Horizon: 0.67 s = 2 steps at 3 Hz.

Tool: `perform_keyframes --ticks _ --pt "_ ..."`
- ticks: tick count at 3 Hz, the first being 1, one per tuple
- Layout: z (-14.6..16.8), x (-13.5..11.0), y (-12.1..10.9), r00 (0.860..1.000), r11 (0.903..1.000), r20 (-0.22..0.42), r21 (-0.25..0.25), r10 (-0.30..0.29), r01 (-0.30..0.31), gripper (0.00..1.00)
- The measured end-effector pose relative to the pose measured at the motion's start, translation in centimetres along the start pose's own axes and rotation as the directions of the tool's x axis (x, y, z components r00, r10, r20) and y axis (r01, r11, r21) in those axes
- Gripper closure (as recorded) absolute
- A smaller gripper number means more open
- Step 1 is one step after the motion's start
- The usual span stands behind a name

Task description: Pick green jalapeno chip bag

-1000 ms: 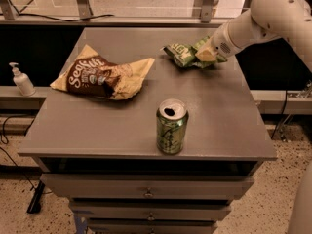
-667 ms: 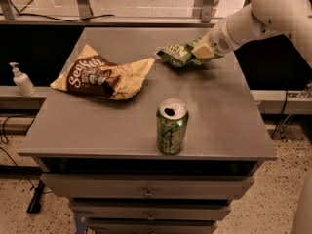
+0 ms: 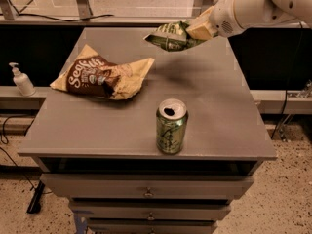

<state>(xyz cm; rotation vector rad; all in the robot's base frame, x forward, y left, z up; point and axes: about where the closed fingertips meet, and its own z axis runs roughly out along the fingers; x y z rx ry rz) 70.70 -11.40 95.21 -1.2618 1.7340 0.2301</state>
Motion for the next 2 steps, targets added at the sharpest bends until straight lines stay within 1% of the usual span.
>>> perform_keyframes --ticks 1,2 --pt "-3.34 -3.81 0.20 0.996 0.9962 0.085 0.084 -0.028 0.021 1.00" --pt "-3.37 -4.12 -0.10 0.995 0.9949 0.093 0.099 -0.029 0.020 1.00"
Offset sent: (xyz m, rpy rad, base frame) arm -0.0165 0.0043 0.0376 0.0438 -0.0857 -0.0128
